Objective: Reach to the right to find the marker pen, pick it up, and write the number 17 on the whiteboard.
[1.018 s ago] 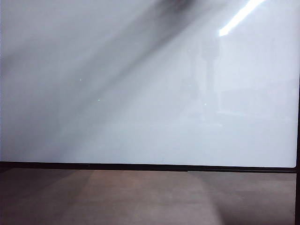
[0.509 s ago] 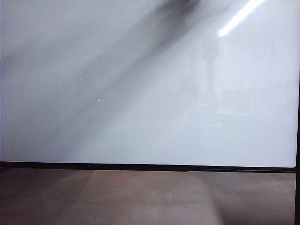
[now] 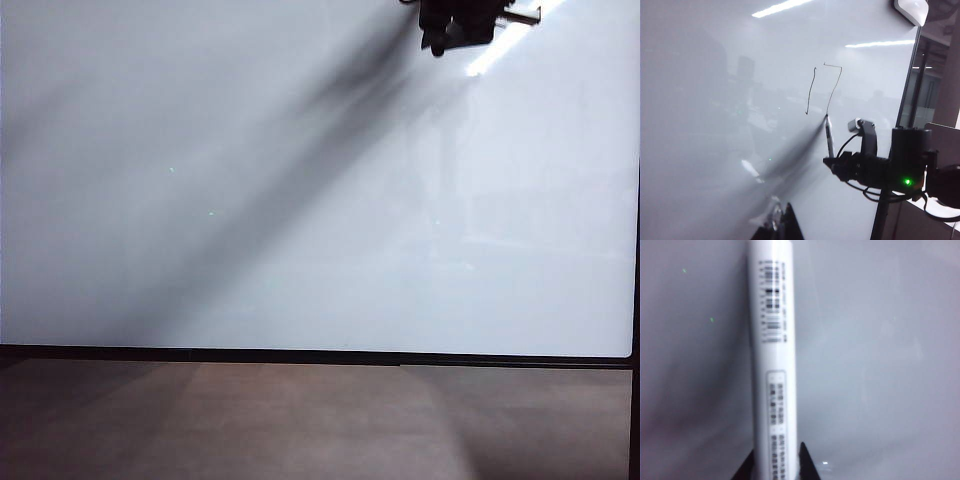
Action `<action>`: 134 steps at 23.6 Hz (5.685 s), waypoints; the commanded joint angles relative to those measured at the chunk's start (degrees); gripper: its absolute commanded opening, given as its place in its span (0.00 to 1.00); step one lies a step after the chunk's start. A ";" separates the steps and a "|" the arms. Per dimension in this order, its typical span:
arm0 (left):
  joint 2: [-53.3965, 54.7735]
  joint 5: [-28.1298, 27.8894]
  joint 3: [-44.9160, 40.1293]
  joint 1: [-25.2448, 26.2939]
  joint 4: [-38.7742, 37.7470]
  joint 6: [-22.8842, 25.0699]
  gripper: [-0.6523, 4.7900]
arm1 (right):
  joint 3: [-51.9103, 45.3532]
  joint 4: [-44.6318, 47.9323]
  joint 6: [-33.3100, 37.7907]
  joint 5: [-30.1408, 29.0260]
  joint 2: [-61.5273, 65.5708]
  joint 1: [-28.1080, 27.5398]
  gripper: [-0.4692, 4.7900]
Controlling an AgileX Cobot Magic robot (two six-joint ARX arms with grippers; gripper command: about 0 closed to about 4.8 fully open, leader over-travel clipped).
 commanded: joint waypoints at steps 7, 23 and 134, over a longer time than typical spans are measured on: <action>0.24 -0.13 0.04 0.00 0.57 0.07 0.11 | -1.14 -0.24 0.74 0.52 -2.93 1.05 0.08; 4.33 -3.54 -1.70 0.15 -1.46 0.07 0.11 | -22.23 -0.44 0.63 10.27 -31.43 4.90 0.08; -26.64 9.53 -41.46 38.01 -0.17 0.07 0.11 | -82.23 -7.61 -0.39 -4.72 -93.61 -19.08 0.08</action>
